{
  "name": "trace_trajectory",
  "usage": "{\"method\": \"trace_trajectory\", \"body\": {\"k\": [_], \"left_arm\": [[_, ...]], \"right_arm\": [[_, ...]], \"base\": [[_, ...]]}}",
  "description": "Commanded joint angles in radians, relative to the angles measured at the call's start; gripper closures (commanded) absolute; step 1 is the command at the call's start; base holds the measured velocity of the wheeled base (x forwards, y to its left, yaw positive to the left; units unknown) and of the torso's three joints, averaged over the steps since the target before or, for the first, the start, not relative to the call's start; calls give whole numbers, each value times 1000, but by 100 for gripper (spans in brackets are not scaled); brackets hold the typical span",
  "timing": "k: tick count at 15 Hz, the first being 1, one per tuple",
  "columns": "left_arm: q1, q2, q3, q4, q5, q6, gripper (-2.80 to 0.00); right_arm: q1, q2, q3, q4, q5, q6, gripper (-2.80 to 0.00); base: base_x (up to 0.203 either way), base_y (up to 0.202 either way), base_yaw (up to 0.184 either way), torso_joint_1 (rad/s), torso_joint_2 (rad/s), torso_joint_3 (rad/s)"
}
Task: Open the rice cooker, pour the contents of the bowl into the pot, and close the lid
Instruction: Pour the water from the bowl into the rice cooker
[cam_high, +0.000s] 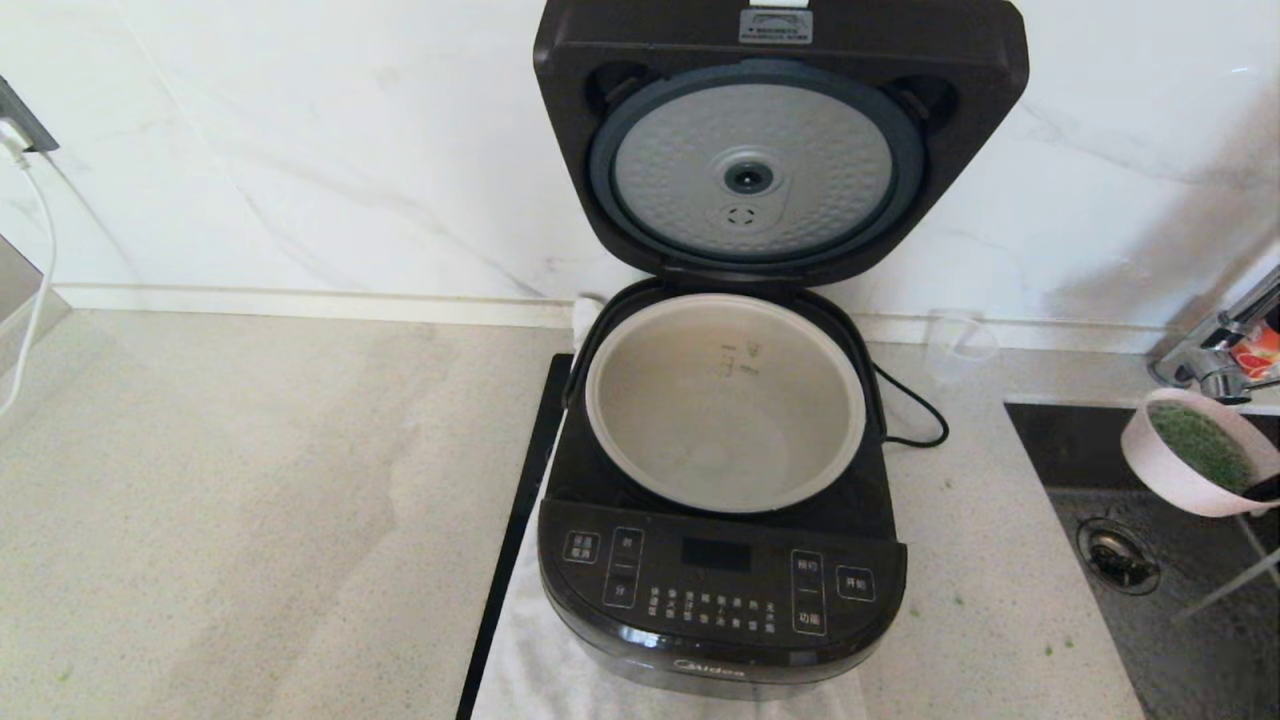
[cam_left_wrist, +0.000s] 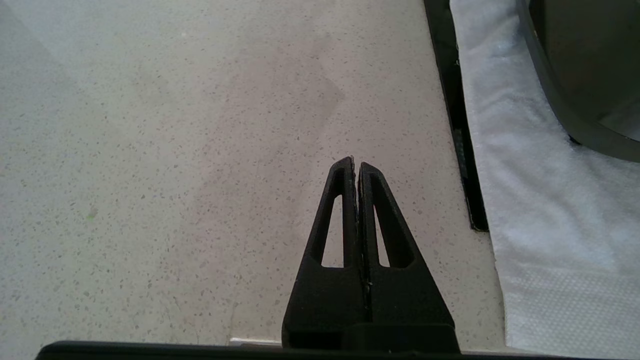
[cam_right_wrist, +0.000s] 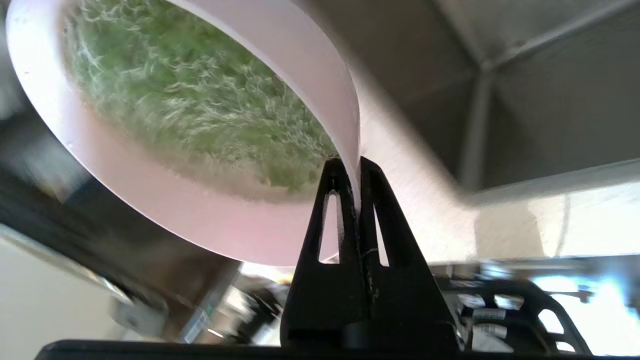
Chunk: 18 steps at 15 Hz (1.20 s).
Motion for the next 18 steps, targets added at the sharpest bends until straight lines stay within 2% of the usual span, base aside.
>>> {"method": "trace_trajectory", "body": {"k": [1,5,8,12,18], "left_arm": [[0,-1,2,0,0,0,0],[0,0,2,0,0,0,0],[0,0,2,0,0,0,0],[0,-1,2,0,0,0,0],[0,-1,2,0,0,0,0]], "right_arm": [[127,-122,28,8,-15,15,0],[348,-217,23,8,-95,105,0],[481,-258,-1,4,-148,172,0],[599,-288,-57,9,-189,215,0],[771,-326,-60,18,-225,275,0]], "base": [[0,0,0,0,0,0],[0,0,0,0,0,0],[0,0,0,0,0,0],[0,0,0,0,0,0],[0,0,0,0,0,0]]}}
